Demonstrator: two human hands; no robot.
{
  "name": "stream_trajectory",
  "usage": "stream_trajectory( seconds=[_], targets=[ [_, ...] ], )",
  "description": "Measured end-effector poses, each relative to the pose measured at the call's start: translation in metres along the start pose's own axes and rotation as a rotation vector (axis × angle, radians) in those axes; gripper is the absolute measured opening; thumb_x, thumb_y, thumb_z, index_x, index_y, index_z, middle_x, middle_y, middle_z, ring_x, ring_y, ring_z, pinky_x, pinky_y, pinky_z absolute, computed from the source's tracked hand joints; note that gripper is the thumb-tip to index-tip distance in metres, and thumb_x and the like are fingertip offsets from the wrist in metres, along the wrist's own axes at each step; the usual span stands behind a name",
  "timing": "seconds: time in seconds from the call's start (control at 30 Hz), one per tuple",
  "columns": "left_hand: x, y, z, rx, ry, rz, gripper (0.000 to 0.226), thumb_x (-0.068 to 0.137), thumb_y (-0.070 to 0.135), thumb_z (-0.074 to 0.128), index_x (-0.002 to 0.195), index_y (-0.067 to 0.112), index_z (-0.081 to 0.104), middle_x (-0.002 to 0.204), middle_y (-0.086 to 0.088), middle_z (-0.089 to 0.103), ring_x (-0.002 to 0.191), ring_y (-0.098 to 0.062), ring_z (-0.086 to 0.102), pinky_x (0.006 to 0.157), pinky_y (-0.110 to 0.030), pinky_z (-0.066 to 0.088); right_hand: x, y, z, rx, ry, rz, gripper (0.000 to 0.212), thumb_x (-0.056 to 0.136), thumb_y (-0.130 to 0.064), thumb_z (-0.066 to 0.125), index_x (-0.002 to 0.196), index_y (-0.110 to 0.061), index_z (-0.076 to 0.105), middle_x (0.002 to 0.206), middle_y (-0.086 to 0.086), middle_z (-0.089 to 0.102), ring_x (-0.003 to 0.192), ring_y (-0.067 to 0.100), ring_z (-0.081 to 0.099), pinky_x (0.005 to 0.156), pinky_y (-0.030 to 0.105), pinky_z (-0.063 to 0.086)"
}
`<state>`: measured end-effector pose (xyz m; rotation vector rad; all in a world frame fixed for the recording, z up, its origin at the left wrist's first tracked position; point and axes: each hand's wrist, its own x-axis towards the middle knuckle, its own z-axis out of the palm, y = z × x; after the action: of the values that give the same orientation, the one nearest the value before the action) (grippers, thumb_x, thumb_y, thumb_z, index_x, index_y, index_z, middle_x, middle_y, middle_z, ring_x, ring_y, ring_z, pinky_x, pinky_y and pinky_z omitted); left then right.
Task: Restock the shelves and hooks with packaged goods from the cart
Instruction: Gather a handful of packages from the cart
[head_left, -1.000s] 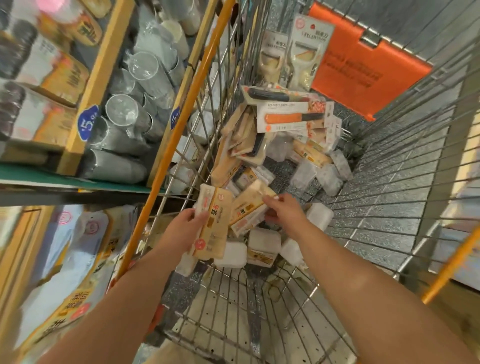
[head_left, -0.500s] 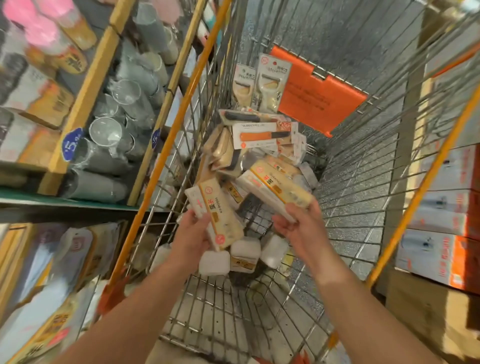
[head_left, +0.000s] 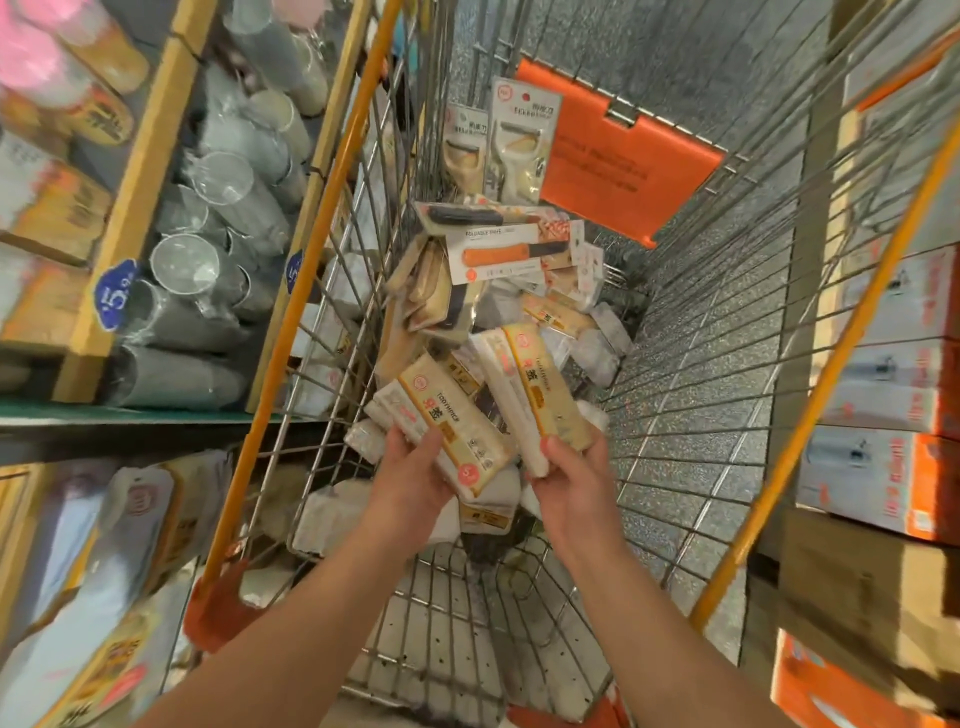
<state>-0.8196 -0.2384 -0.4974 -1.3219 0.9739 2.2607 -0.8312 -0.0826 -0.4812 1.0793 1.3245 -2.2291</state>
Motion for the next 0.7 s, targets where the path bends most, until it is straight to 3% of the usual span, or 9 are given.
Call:
stream_trajectory(
  seconds=[0.1, 0.2, 0.3, 0.37, 0.43, 0.53, 0.63, 0.7],
  targets=[
    [0.004, -0.005, -0.003, 0.027, -0.016, -0.002, 0.041, 0.102, 0.027, 0.044, 0.143, 0.029, 0.039, 0.13, -0.005, 0.064, 0.114, -0.024, 0.065, 0.09, -0.048, 0.054, -0.002, 0.001, 0.004, -0.255, -0.035, 0.01, 0.059, 0.07, -0.015, 0.071, 0.124, -0.018, 0.049, 0.118, 0.012, 0.064, 0.109, 0.028, 0.064, 0.094, 0.046, 0.054],
    [0.007, -0.008, -0.006, 0.024, -0.018, 0.011, 0.055, 0.094, 0.05, 0.047, 0.146, 0.034, 0.037, 0.137, -0.007, 0.059, 0.12, -0.025, 0.061, 0.101, -0.054, 0.047, -0.007, 0.0, 0.009, -0.422, -0.105, 0.007, 0.051, 0.067, -0.016, 0.072, 0.113, -0.022, 0.05, 0.108, 0.004, 0.064, 0.1, 0.018, 0.064, 0.084, 0.033, 0.057],
    [0.002, -0.008, -0.004, 0.018, -0.027, 0.023, 0.066, 0.083, 0.063, 0.041, 0.137, 0.025, 0.047, 0.128, -0.009, 0.065, 0.118, -0.025, 0.063, 0.097, -0.047, 0.05, -0.009, 0.006, 0.012, -0.527, -0.164, -0.007, 0.037, 0.082, -0.01, 0.073, 0.106, -0.025, 0.05, 0.11, 0.006, 0.062, 0.094, 0.011, 0.064, 0.071, 0.02, 0.054],
    [0.001, -0.01, -0.004, 0.002, 0.009, 0.04, 0.078, 0.075, 0.068, 0.052, 0.139, 0.023, 0.047, 0.128, -0.012, 0.064, 0.116, -0.028, 0.063, 0.094, -0.049, 0.052, -0.008, 0.011, 0.015, -0.592, -0.178, -0.01, 0.029, 0.089, -0.009, 0.068, 0.105, -0.027, 0.051, 0.111, 0.006, 0.061, 0.093, 0.008, 0.063, 0.07, 0.017, 0.052],
    [0.001, -0.012, -0.006, -0.01, 0.059, 0.056, 0.077, 0.076, 0.057, 0.066, 0.14, 0.021, 0.043, 0.128, -0.013, 0.064, 0.114, -0.031, 0.064, 0.091, -0.051, 0.053, -0.006, 0.017, 0.015, -0.657, -0.209, -0.033, 0.02, 0.091, -0.014, 0.066, 0.102, -0.026, 0.054, 0.107, 0.003, 0.061, 0.093, 0.006, 0.061, 0.074, 0.018, 0.05],
    [0.007, -0.012, -0.011, 0.008, 0.178, 0.045, 0.039, 0.095, 0.025, 0.059, 0.132, 0.024, 0.047, 0.116, -0.008, 0.069, 0.099, -0.027, 0.071, 0.08, -0.047, 0.057, -0.002, 0.027, 0.012, -0.825, -0.261, -0.021, 0.005, 0.098, -0.029, 0.056, 0.101, -0.031, 0.059, 0.114, 0.001, 0.058, 0.104, 0.007, 0.057, 0.089, 0.024, 0.047],
    [0.014, -0.012, -0.018, 0.004, 0.252, 0.028, 0.038, 0.094, 0.019, 0.06, 0.13, 0.022, 0.05, 0.115, -0.006, 0.069, 0.097, -0.025, 0.071, 0.077, -0.045, 0.057, 0.005, 0.03, 0.01, -0.792, -0.245, 0.117, 0.025, 0.103, -0.043, 0.037, 0.105, -0.036, 0.061, 0.124, -0.004, 0.056, 0.115, 0.006, 0.053, 0.099, 0.033, 0.046],
    [0.017, -0.013, -0.027, -0.024, 0.306, 0.006, 0.04, 0.094, 0.02, 0.062, 0.132, 0.02, 0.05, 0.115, -0.006, 0.069, 0.097, -0.024, 0.071, 0.075, -0.043, 0.057, 0.017, 0.026, 0.01, -0.753, -0.19, 0.154, 0.036, 0.103, -0.047, 0.03, 0.105, -0.031, 0.063, 0.12, -0.003, 0.06, 0.111, 0.012, 0.056, 0.091, 0.033, 0.049]
  ],
)
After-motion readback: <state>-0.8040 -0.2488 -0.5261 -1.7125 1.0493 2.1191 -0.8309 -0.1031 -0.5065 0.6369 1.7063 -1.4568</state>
